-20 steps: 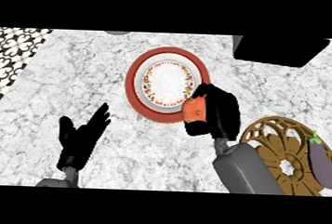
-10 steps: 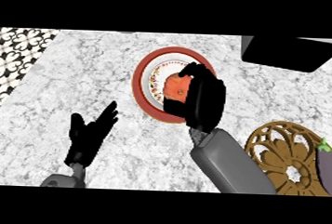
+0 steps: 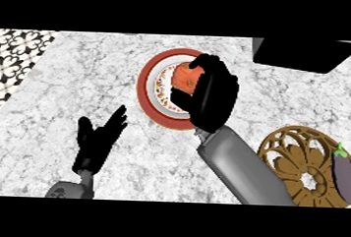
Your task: Pick the squash from the placemat and place it in the plate
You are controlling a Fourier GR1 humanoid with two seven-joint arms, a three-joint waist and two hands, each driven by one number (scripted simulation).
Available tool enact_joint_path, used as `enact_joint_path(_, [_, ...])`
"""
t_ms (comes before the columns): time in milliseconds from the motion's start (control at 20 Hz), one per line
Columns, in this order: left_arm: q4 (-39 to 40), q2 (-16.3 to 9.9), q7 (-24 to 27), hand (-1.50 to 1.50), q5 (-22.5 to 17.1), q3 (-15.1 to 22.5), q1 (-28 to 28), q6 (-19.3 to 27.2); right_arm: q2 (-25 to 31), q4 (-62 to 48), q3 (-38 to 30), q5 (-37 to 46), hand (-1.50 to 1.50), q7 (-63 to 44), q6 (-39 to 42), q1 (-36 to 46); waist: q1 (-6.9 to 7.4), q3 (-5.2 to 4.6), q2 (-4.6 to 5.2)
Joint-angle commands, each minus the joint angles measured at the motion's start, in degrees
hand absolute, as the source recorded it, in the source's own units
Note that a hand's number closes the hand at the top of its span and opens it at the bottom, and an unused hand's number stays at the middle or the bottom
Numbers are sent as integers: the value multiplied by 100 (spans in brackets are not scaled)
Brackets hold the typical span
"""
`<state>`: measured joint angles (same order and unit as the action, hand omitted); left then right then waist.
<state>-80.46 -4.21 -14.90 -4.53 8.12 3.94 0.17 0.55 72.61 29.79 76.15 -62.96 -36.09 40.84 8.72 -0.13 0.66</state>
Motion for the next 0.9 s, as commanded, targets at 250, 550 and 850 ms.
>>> enact_joint_path(250, [71, -58, -40, 0, -34, -196, 124, 89, -52, -926, -431, 1074, 150, -1542, -1085, 301, -223, 12, 65])
enact_joint_path(550, [96, 146, 54, 0, 112, -14, -61, 245, -52, -1404, -605, 1313, 150, -1670, -1699, 194, -285, 22, 53])
enact_joint_path(850, [48, -38, 89, 0, -46, -287, 72, 152, -52, -2221, -1044, 1251, 150, -1380, -2369, 400, -327, 22, 67])
